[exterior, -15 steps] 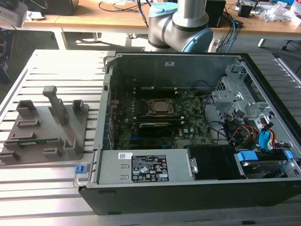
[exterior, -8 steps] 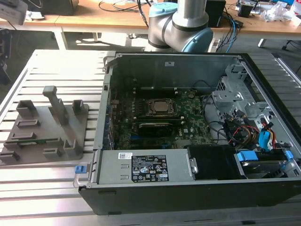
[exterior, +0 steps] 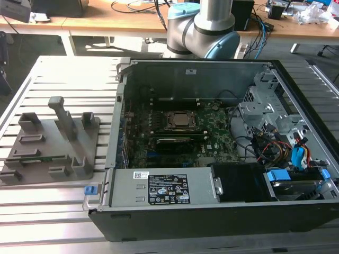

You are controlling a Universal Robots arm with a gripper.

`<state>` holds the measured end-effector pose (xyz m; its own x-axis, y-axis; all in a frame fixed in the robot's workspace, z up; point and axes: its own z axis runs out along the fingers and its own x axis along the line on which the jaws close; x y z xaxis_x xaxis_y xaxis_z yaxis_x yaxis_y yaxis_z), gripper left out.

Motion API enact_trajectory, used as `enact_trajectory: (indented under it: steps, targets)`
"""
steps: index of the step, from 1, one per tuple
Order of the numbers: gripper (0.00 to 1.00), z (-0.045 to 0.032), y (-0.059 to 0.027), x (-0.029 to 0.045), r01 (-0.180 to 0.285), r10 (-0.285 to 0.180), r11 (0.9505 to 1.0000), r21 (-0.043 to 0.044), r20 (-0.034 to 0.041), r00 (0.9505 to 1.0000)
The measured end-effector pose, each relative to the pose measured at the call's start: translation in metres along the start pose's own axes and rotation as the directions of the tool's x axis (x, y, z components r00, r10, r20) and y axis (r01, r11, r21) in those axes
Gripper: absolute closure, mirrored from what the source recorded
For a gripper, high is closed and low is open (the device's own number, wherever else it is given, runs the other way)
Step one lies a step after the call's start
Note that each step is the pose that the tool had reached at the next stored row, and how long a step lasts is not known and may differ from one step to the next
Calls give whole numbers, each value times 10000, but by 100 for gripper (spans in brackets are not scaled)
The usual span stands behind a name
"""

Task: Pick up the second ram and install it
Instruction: 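Pick up the second ram and move it above second insertion slot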

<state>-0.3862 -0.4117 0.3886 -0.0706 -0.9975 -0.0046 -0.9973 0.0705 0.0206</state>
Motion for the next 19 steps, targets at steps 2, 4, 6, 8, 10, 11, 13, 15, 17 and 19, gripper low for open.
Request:
enact_trajectory:
  steps: [2,4,6,8,10,11,13,15,17,19]
  targets:
    - [89,0,0,0,521,-521,9986,-2,-11,9986]
    - [89,0,0,0,1046,-1046,9945,-6,-22,9945]
    - [89,0,0,0,1270,-1270,9919,-8,-26,9919]
    - [89,0,0,0,1595,-1595,9872,-10,-33,9872]
    - [89,0,0,0,1915,-1915,9815,-12,-39,9815]
    - [89,0,0,0,2111,-2111,9775,-15,-43,9775]
    - [89,0,0,0,2542,-2542,9672,-18,-51,9671]
    - [89,0,0,0,3110,-3111,9504,-25,-62,9504]
    - [89,0,0,0,3299,-3299,9440,-27,-66,9440]
    - [89,0,0,0,3630,-3630,9318,-31,-72,9318]
